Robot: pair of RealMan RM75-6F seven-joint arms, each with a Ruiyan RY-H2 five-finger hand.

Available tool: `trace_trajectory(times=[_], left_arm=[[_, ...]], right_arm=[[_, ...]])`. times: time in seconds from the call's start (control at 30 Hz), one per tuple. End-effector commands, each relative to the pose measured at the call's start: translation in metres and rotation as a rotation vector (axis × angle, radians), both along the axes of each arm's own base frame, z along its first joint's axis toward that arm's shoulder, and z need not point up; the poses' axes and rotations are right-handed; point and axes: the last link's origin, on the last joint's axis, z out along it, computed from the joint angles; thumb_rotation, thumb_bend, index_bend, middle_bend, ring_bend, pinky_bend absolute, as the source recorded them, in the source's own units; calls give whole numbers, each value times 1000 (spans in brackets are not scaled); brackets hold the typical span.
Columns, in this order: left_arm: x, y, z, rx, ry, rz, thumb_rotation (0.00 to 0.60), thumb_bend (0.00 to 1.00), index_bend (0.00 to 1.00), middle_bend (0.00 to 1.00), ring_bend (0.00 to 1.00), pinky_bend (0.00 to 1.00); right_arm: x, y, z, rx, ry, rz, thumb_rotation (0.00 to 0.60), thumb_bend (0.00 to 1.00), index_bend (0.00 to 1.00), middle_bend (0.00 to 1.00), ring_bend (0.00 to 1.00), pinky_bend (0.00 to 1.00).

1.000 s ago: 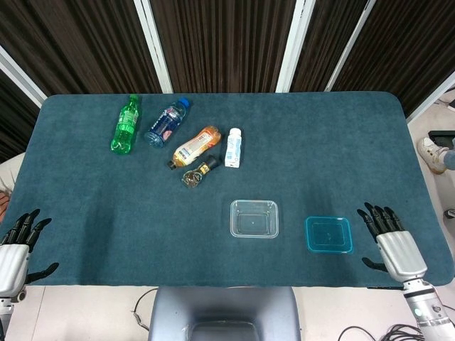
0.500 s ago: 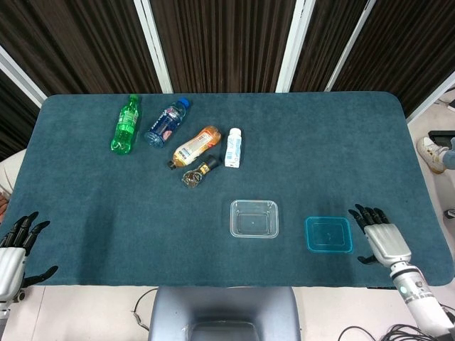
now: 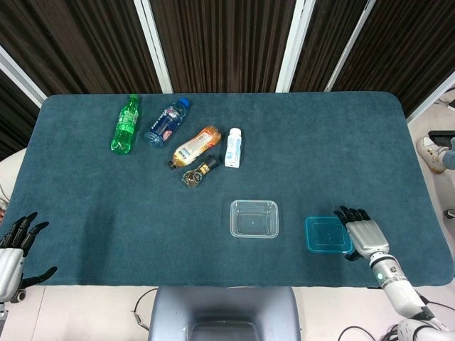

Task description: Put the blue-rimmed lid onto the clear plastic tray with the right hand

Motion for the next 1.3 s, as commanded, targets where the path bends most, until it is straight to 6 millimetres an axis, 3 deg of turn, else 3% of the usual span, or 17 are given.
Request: trace_trajectory(times=[0.03, 0.6, 0.8, 0.93, 1.0, 1.13, 1.3], left_arm=[[0, 0, 0, -1, 0, -1, 600, 447, 190, 35, 0, 242], [0, 0, 0, -6, -6, -2, 600, 445, 192, 36, 0, 244], [0, 0, 0, -9, -5, -2, 600, 445, 192, 36, 0, 244], [0, 0, 0, -10, -6, -1, 600, 445, 193, 36, 0, 244], [0, 0, 0, -9, -8, 0, 600, 445, 192, 36, 0, 243], [0, 0, 1, -9, -9, 0, 600, 445, 192, 36, 0, 244], [0, 0, 1, -9, -12, 1, 600, 445, 192, 36, 0, 244]], right_arm=[[1, -3, -6, 17, 3, -4, 600, 177, 0, 0, 0, 77], [1, -17, -27, 41, -31, -47, 600, 177, 0, 3, 21, 96], [5, -20, -34, 46, -61, -41, 600, 178, 0, 73, 122, 187], [7, -21, -37, 47, -66, -33, 600, 186, 6, 202, 288, 334], [7, -21, -38, 43, -68, -29, 600, 202, 49, 283, 383, 423], [8, -22, -38, 12, -67, -15, 600, 281, 330, 443, 548, 587], [9, -21, -32, -45, -76, 8, 600, 354, 532, 583, 680, 714]])
